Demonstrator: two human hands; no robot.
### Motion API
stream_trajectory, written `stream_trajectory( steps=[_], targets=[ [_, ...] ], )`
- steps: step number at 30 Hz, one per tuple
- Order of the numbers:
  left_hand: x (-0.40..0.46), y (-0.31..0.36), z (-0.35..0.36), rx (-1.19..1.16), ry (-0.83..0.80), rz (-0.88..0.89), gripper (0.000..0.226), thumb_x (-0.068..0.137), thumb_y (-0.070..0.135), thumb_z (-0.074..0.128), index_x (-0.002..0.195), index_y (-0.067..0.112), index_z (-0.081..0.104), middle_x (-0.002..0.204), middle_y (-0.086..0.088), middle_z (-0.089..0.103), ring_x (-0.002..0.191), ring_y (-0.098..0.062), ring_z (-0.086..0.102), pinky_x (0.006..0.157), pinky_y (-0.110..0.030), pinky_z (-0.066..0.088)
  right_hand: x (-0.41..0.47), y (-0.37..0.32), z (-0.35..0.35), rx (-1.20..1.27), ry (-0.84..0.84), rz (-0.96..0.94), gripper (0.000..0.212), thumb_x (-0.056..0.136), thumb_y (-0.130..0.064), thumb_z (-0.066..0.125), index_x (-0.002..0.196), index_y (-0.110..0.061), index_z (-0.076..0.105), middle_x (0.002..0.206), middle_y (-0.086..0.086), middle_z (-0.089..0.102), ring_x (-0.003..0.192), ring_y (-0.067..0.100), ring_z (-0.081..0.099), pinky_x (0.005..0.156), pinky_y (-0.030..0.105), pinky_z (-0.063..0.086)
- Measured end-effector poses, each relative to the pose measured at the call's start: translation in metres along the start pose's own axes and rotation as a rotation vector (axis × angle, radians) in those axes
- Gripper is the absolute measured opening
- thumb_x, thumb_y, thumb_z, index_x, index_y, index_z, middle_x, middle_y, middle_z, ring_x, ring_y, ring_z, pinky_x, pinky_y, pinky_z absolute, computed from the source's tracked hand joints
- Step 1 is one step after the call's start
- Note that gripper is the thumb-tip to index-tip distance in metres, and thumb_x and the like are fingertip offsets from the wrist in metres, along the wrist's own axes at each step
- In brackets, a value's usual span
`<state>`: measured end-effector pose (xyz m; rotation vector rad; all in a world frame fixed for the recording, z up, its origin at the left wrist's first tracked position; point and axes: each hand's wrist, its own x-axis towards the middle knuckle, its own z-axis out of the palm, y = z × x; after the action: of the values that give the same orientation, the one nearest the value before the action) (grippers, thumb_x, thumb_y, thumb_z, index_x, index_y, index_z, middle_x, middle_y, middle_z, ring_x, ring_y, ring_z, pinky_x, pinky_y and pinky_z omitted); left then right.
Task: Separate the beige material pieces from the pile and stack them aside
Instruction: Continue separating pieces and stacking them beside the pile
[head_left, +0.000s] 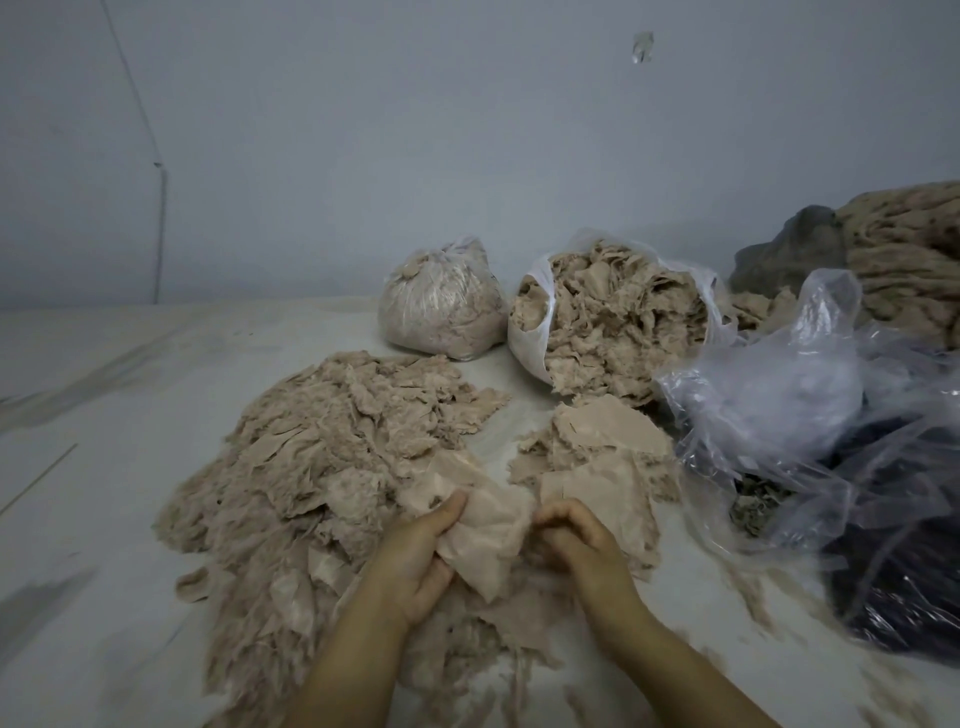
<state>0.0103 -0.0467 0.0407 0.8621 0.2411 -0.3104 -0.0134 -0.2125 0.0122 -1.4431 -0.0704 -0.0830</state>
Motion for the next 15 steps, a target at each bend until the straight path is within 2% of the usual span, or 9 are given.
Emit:
stream_trajectory(
  steps=[1, 2, 3, 4, 6, 8, 9, 13, 15],
  targets=[
    [0.000, -0.003, 0.002, 0.019, -0.019, -0.005, 0.034, 0.080, 0.004, 0.063, 0.111, -0.008, 0.061, 0.105, -0.026, 0.067, 0.088, -0.032, 0.069, 0.074, -0.041, 0.059, 0.000, 0.000, 0.003, 0.204, -0.020, 0.166, 0.020, 0.094, -0.015, 0.055, 0.085, -0.015, 0.073, 0.100, 0.010, 0.072, 0.096, 0.031, 0.067, 0.076, 0.031, 0.056],
    [-0.001, -0.006, 0.004, 0.057, -0.042, -0.012, 0.034, 0.077, 0.005, 0.065, 0.109, -0.008, 0.062, 0.106, -0.027, 0.067, 0.092, -0.035, 0.069, 0.077, -0.043, 0.058, -0.001, -0.002, 0.004, 0.307, -0.056, 0.283, 0.027, 0.095, -0.029, 0.055, 0.093, -0.011, 0.075, 0.103, 0.013, 0.073, 0.096, 0.029, 0.069, 0.075, 0.035, 0.057],
    [-0.003, -0.010, 0.007, 0.094, -0.064, -0.014, 0.034, 0.076, 0.007, 0.067, 0.107, -0.008, 0.064, 0.106, -0.028, 0.067, 0.095, -0.036, 0.068, 0.079, -0.044, 0.058, -0.002, -0.002, 0.005, 0.316, -0.088, 0.320, 0.033, 0.092, -0.036, 0.058, 0.099, -0.009, 0.075, 0.105, 0.015, 0.072, 0.097, 0.029, 0.070, 0.077, 0.038, 0.057],
    [-0.004, -0.014, 0.009, 0.117, -0.074, -0.009, 0.034, 0.075, 0.008, 0.067, 0.105, -0.008, 0.065, 0.106, -0.028, 0.067, 0.095, -0.037, 0.068, 0.078, -0.043, 0.058, -0.001, -0.001, 0.008, 0.317, -0.077, 0.303, 0.034, 0.088, -0.036, 0.064, 0.102, -0.006, 0.073, 0.105, 0.017, 0.072, 0.097, 0.030, 0.070, 0.079, 0.039, 0.056],
    [-0.005, -0.018, 0.012, 0.098, -0.062, 0.032, 0.035, 0.075, 0.009, 0.067, 0.104, -0.009, 0.065, 0.102, -0.027, 0.068, 0.091, -0.035, 0.069, 0.072, -0.038, 0.060, 0.000, 0.001, 0.013, 0.333, 0.090, 0.247, 0.027, 0.083, -0.023, 0.070, 0.096, 0.000, 0.068, 0.097, 0.021, 0.072, 0.085, 0.031, 0.070, 0.072, 0.037, 0.056],
    [-0.002, -0.020, 0.010, 0.092, -0.006, 0.106, 0.031, 0.080, 0.010, 0.063, 0.106, -0.008, 0.063, 0.098, -0.024, 0.070, 0.084, -0.030, 0.071, 0.069, -0.035, 0.060, 0.002, 0.002, 0.015, 0.300, 0.273, 0.193, 0.011, 0.088, -0.013, 0.065, 0.086, -0.003, 0.063, 0.087, 0.019, 0.071, 0.073, 0.028, 0.068, 0.065, 0.035, 0.055],
    [-0.001, -0.021, 0.009, 0.096, 0.026, 0.135, 0.027, 0.085, 0.009, 0.061, 0.107, -0.006, 0.062, 0.096, -0.022, 0.070, 0.081, -0.029, 0.071, 0.067, -0.034, 0.060, 0.004, 0.002, 0.015, 0.259, 0.318, 0.175, 0.010, 0.090, -0.013, 0.062, 0.084, -0.004, 0.062, 0.084, 0.018, 0.071, 0.072, 0.026, 0.067, 0.064, 0.034, 0.054],
    [0.000, -0.025, 0.010, 0.167, 0.036, 0.185, 0.020, 0.095, 0.013, 0.051, 0.099, -0.001, 0.065, 0.083, -0.016, 0.072, 0.071, -0.024, 0.070, 0.059, -0.032, 0.059, 0.009, 0.007, 0.019, 0.171, 0.390, 0.122, 0.019, 0.092, -0.022, 0.061, 0.087, -0.005, 0.066, 0.085, 0.011, 0.071, 0.077, 0.024, 0.066, 0.071, 0.035, 0.053],
    [0.001, -0.027, 0.013, 0.270, 0.091, 0.254, 0.024, 0.098, 0.016, 0.048, 0.090, 0.001, 0.064, 0.064, -0.009, 0.065, 0.053, -0.018, 0.062, 0.047, -0.025, 0.050, 0.012, 0.009, 0.018, 0.080, 0.386, 0.054, 0.024, 0.090, -0.026, 0.064, 0.079, -0.005, 0.068, 0.075, 0.004, 0.069, 0.070, 0.017, 0.062, 0.067, 0.027, 0.050]
  ],
)
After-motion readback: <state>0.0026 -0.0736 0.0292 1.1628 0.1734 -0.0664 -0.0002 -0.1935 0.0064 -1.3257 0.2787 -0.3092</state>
